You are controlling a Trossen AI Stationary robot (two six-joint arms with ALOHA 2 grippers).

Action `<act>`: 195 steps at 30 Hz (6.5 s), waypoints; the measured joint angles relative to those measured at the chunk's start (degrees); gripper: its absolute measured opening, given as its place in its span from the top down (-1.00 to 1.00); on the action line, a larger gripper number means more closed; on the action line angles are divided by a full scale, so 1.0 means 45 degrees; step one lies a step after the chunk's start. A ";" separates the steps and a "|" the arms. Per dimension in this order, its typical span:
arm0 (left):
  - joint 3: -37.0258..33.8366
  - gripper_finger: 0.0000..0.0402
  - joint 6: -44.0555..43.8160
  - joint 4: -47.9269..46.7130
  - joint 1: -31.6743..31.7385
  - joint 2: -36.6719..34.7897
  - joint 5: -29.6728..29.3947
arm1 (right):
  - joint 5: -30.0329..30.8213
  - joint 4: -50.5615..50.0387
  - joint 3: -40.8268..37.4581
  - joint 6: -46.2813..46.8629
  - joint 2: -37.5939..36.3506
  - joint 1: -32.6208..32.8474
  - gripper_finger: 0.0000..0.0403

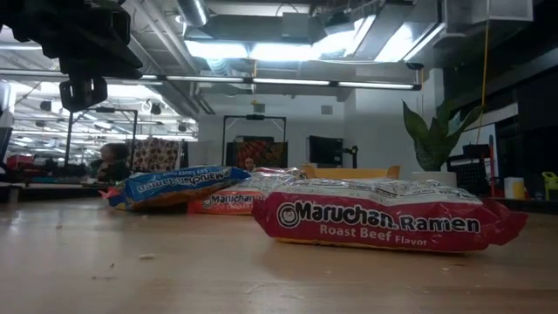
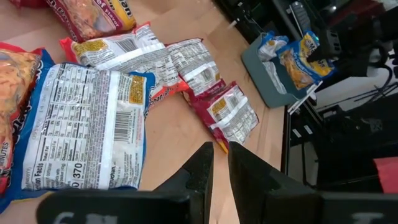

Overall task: Sort Maruchan noodles
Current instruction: Put the blue noodle pack into the blue bin

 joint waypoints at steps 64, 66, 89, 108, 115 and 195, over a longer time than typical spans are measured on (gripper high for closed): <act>0.0085 0.78 -0.0559 0.2213 0.0343 0.0000 -0.0425 | 0.6734 0.5385 -0.0811 1.7334 0.0005 -0.1564 0.25; 0.0479 0.78 -0.0365 0.2048 0.0982 0.0042 0.0104 | 0.7790 0.5985 -0.0826 1.7662 -0.0154 -0.2258 0.25; 0.0105 0.99 0.4797 -0.3219 0.4998 0.1727 0.4421 | 0.7994 2.1055 -0.2484 1.8799 0.3138 -0.8739 -0.35; -0.0831 1.00 0.6738 -0.0299 0.6458 0.4690 0.5036 | 0.9989 2.0211 -0.2040 2.1635 0.4454 -0.8021 -0.37; -0.0865 1.00 0.6950 0.0458 0.6453 0.5894 0.5604 | 1.0162 2.0260 -0.2027 2.1726 0.4720 -0.8290 -0.37; -0.0830 1.00 0.2666 0.2892 0.7320 0.0625 0.8823 | 0.6190 1.9639 -0.0935 1.9576 0.4266 -0.9562 0.88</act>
